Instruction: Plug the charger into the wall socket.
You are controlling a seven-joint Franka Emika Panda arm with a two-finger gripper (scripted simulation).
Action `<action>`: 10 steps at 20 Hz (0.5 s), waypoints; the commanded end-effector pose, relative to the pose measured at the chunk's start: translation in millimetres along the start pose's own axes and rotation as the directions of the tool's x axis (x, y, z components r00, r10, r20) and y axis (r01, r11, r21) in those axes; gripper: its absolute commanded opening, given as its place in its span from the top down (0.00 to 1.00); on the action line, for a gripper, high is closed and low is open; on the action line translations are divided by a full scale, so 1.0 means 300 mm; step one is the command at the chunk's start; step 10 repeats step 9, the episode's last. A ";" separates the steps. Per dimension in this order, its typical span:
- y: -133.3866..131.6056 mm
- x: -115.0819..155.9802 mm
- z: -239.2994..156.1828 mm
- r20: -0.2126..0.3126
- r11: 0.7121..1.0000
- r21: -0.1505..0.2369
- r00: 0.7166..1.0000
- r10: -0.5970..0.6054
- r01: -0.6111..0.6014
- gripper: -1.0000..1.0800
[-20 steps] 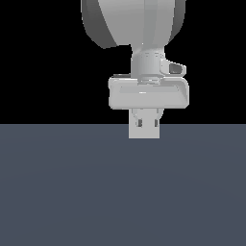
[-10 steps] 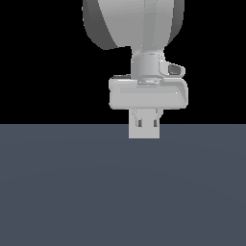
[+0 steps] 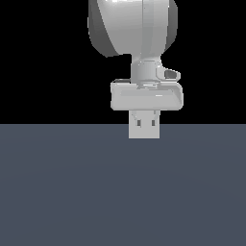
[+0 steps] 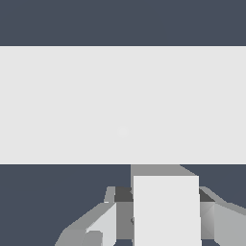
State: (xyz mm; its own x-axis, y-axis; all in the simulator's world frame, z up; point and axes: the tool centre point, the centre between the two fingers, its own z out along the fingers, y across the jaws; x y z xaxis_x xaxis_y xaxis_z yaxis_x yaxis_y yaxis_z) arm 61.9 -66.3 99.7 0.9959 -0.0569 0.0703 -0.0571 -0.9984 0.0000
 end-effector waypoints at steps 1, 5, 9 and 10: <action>-0.001 0.024 0.001 0.000 1.000 0.000 1.000 0.000 0.000 1.00; -0.001 0.046 0.003 0.000 1.000 0.000 1.000 0.000 0.000 1.00; -0.001 0.054 0.003 0.000 1.000 0.000 1.000 0.000 0.000 1.00; -0.001 0.054 0.003 0.000 1.000 0.000 1.000 0.000 0.000 1.00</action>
